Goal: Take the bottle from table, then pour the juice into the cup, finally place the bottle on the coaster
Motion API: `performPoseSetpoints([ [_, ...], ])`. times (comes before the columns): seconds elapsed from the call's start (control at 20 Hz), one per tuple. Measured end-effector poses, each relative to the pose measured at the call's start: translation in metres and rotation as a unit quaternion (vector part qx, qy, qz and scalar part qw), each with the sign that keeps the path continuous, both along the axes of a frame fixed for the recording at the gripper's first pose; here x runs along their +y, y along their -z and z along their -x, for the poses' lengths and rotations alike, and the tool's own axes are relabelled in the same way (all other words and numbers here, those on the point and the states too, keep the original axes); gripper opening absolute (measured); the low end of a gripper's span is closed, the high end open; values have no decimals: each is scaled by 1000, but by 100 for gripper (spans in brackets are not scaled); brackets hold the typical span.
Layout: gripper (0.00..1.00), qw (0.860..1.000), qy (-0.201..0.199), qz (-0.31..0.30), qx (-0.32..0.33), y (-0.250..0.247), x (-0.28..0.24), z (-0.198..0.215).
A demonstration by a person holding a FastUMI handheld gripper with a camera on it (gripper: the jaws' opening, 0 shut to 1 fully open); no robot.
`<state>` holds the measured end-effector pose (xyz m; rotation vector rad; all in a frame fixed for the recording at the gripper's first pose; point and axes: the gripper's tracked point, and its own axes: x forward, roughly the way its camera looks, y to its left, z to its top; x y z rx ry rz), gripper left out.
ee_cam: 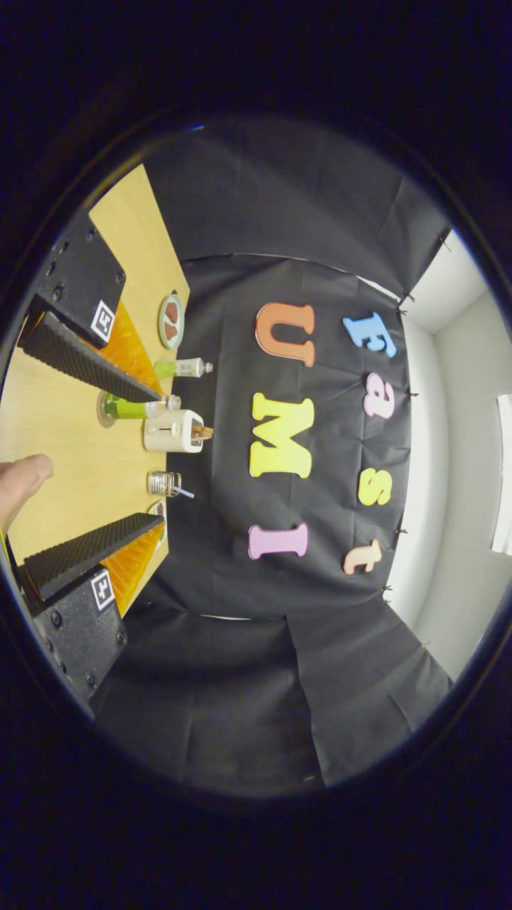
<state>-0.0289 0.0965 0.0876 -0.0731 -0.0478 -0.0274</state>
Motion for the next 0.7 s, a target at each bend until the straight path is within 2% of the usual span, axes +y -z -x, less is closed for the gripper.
performPoseSetpoints([
  [0.1, 100, 1000, 8, -1, -4, 9, -10, 7],
  [0.25, 100, 999, -16, -27, 9, 22, -2, 16],
  [0.5, 100, 999, 11, -28, -13, 22, -23, 22],
  [0.7, 100, 999, 1, -32, 7, 35, -20, 15],
])
